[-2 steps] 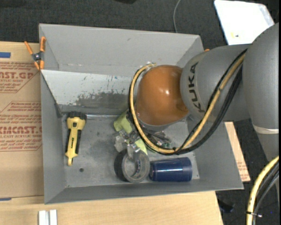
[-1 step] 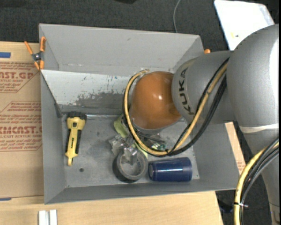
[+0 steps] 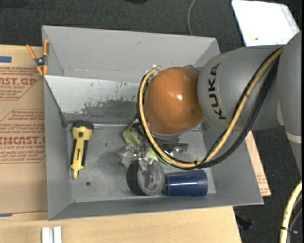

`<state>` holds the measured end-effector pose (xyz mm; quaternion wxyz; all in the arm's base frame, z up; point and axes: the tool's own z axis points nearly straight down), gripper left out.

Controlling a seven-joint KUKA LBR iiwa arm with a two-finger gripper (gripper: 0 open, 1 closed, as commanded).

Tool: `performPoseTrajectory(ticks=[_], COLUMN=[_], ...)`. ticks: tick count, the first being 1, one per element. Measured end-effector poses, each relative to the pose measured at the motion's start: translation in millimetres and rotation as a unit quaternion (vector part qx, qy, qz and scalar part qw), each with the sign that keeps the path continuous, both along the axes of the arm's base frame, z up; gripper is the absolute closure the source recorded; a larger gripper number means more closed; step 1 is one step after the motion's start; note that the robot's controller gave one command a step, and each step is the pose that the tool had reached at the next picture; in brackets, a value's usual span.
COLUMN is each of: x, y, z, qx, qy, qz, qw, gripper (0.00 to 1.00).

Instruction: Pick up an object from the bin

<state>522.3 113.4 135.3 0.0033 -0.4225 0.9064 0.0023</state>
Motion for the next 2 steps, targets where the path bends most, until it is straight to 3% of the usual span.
performPoseTrajectory(ticks=[1, 2], x=[9.7, 2.1], y=[-3, 1], z=[29, 90], qx=[0.001, 0.001], qy=[-0.0006, 0.001], qz=[0.004, -0.004], qw=[1.0, 1.0], gripper=[1.0, 1.0])
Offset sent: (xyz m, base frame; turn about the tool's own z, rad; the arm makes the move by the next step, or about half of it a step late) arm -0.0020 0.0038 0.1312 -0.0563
